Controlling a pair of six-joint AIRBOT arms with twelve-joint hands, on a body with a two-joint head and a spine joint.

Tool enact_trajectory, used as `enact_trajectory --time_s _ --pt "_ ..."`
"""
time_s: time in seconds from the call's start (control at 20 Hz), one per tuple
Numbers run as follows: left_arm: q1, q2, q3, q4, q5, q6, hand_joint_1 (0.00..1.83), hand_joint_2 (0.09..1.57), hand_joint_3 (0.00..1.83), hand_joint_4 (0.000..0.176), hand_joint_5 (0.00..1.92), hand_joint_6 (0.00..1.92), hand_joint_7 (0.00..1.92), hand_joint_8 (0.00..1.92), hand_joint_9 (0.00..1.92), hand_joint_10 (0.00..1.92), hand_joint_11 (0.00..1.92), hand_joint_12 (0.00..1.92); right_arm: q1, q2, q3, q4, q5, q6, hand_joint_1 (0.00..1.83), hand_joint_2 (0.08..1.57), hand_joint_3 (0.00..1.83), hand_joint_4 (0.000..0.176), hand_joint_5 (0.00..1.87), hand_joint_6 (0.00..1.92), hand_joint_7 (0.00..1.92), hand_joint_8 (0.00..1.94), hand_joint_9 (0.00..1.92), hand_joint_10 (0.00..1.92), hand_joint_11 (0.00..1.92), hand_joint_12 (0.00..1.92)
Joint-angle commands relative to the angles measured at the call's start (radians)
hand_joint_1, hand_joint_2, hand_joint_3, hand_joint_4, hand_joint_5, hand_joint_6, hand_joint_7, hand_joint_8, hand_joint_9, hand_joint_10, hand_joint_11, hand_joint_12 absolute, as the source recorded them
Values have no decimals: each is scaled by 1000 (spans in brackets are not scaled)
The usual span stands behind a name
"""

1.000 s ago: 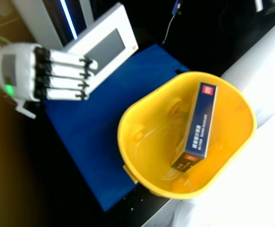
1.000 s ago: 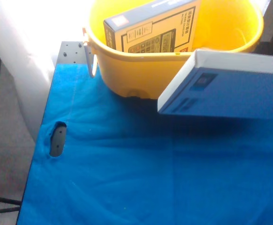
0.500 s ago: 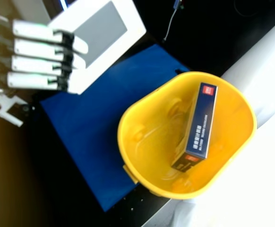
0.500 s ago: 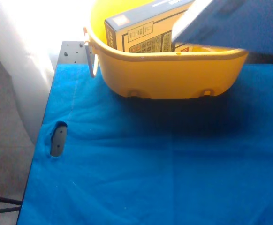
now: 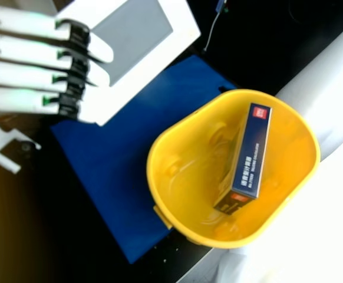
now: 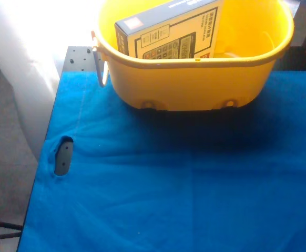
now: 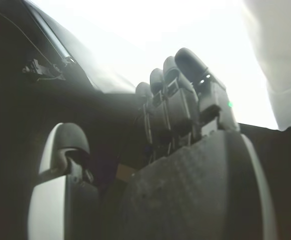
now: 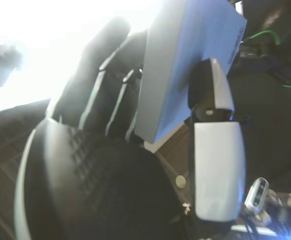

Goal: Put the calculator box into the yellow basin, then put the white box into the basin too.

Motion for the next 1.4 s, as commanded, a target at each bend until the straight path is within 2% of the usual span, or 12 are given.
enact_trajectory --time_s 0.0,0.3,0.4,0.55,0.7,0.75,0.8,0.85,0.9,0.95,1.1,1.35 --pt "-8 -3 1 12 -112 1 562 1161 0 0 447 1 380 0 344 14 0 1373 51 -18 22 -34 -21 5 1369 1120 1 0 888 1173 1006 817 914 1202 733 1211" --pt "0 -18 7 9 -116 6 600 1171 2 0 413 0 304 0 315 1 0 1380 165 -105 114 -34 114 5 1369 1120 0 0 887 1175 1005 819 913 1203 733 1211" --pt "7 -20 9 8 -116 6 606 1165 0 0 426 6 292 1 313 2 0 1379 196 -142 146 -34 155 5 1202 1249 3 0 615 1337 840 1409 743 1470 683 1840" --pt "11 -31 12 8 -118 6 635 1125 0 0 486 22 334 12 342 15 0 1405 241 -166 175 -34 205 4 1184 1208 1 0 743 1194 835 1359 766 1486 741 1822" --pt "15 -39 17 8 -120 6 647 1132 0 0 509 16 335 4 354 22 0 1456 299 -192 193 -34 268 -42 1462 1194 0 0 327 424 686 1323 824 1473 767 1567" --pt "15 -41 17 8 -121 6 646 1138 2 0 506 11 334 3 352 22 0 1442 311 -202 202 -34 278 -45 1469 1173 0 0 464 445 766 1225 836 1448 728 1601" --pt "16 -43 18 9 -120 6 654 1144 3 0 506 9 344 6 364 28 0 1457 317 -207 207 -34 284 -45 1366 1224 9 0 503 1149 799 1289 813 1531 701 1612" --pt "17 -46 19 9 -121 7 643 1143 2 0 467 1 343 4 377 36 0 1469 320 -209 211 -34 288 -45 1440 1212 1 0 282 880 693 1337 794 1518 674 1615" --pt "19 -49 22 9 -121 7 655 1128 0 0 434 0 344 4 378 39 0 1454 326 -209 213 -34 290 -45 1350 1267 0 0 380 1327 716 1388 799 1565 677 1595" --pt "22 -52 24 8 -122 6 653 1118 0 0 446 6 353 5 377 41 0 1416 332 -209 215 -34 291 -45 1307 1225 0 0 458 928 761 1344 643 1225 440 1594" --pt "25 -53 25 8 -122 6 694 1101 0 0 451 6 380 11 390 54 0 1422 342 -208 215 -34 291 -45 743 996 0 0 478 174 487 129 354 414 38 1453" --pt "38 -51 26 -1 -127 6 675 1136 7 0 461 10 402 16 396 64 0 1425 347 -207 215 -34 291 -45 376 1244 30 0 22 0 2 0 0 0 0 93"
